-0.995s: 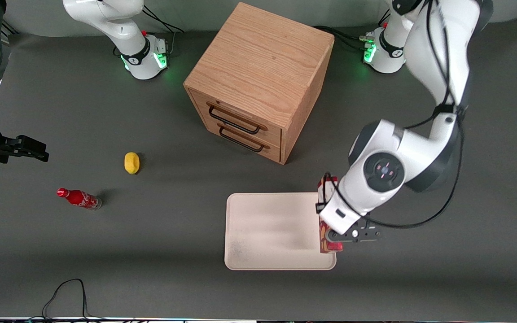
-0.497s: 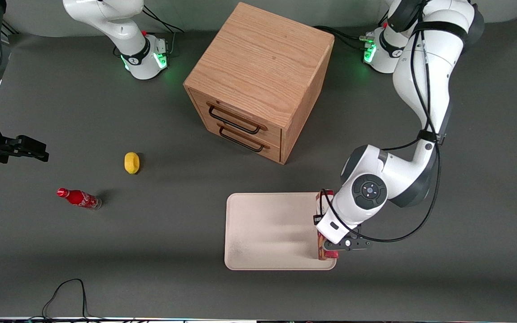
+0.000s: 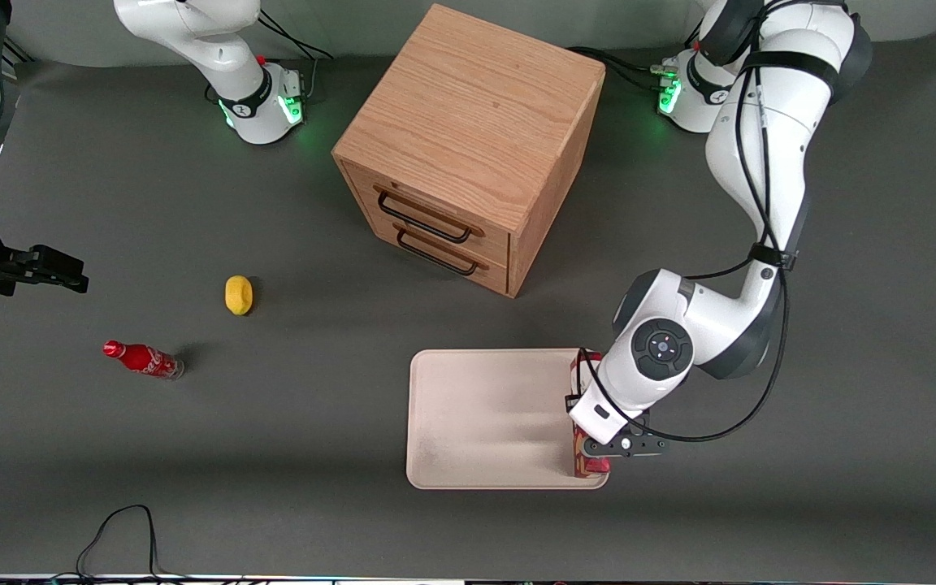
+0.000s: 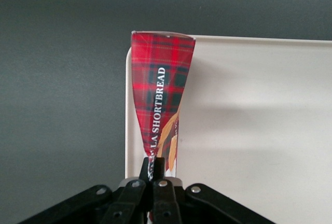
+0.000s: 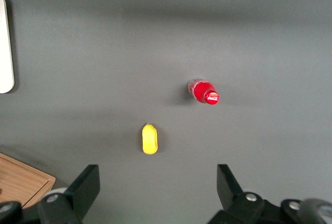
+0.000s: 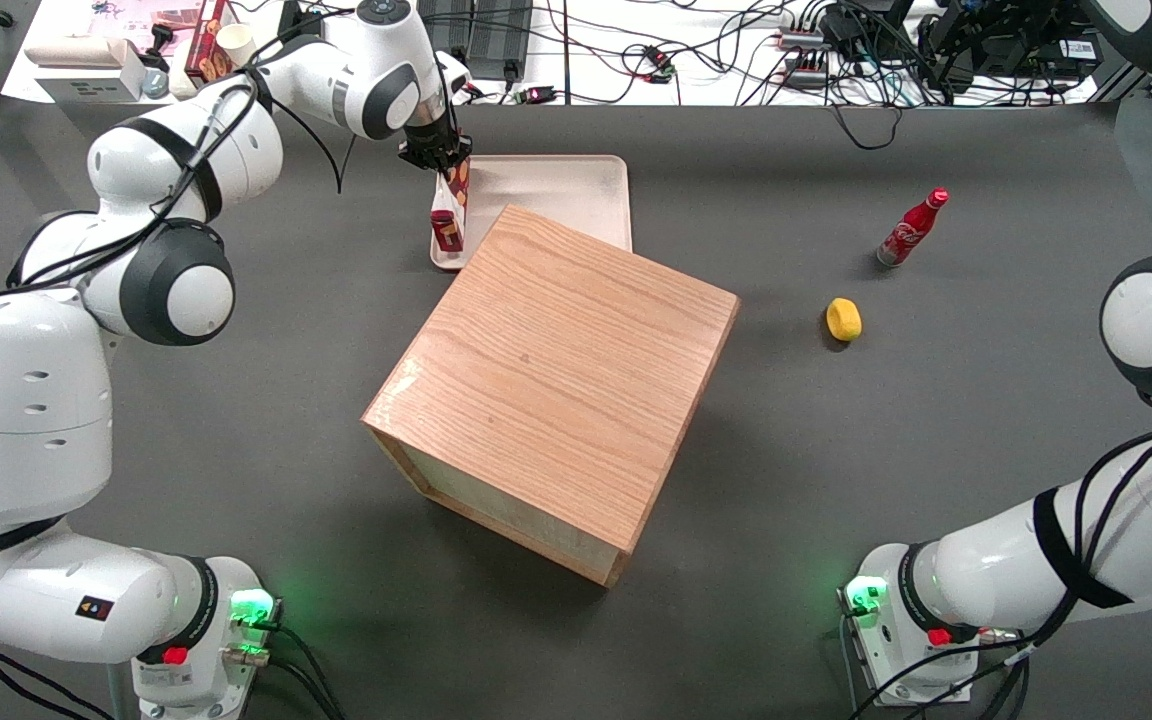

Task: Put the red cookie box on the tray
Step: 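Lower the box onto the tray's edge with the left gripper, then open the left gripper to release the box on the tray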

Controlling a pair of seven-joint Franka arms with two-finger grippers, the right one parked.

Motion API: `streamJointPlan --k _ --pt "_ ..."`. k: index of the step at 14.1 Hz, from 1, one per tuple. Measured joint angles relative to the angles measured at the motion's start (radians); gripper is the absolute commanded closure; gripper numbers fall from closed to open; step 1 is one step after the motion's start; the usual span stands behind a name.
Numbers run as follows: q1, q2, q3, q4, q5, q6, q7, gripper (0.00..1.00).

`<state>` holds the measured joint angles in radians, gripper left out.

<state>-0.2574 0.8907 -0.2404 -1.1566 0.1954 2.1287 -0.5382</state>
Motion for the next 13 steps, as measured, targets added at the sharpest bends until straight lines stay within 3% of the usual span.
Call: streamJointPlan --k 4,5,7,13 --pt "0.000 0.007 0.001 -0.002 0.003 0.000 -0.002 1.00" --pt "0.000 0.007 0.001 -0.003 0.003 0.000 -0.006 0.80" --pt "0.000 0.007 0.002 -0.003 0.005 0.000 -0.015 0.00" --pt "0.000 0.000 0.002 0.002 0.010 -0.024 -0.051 0.00"
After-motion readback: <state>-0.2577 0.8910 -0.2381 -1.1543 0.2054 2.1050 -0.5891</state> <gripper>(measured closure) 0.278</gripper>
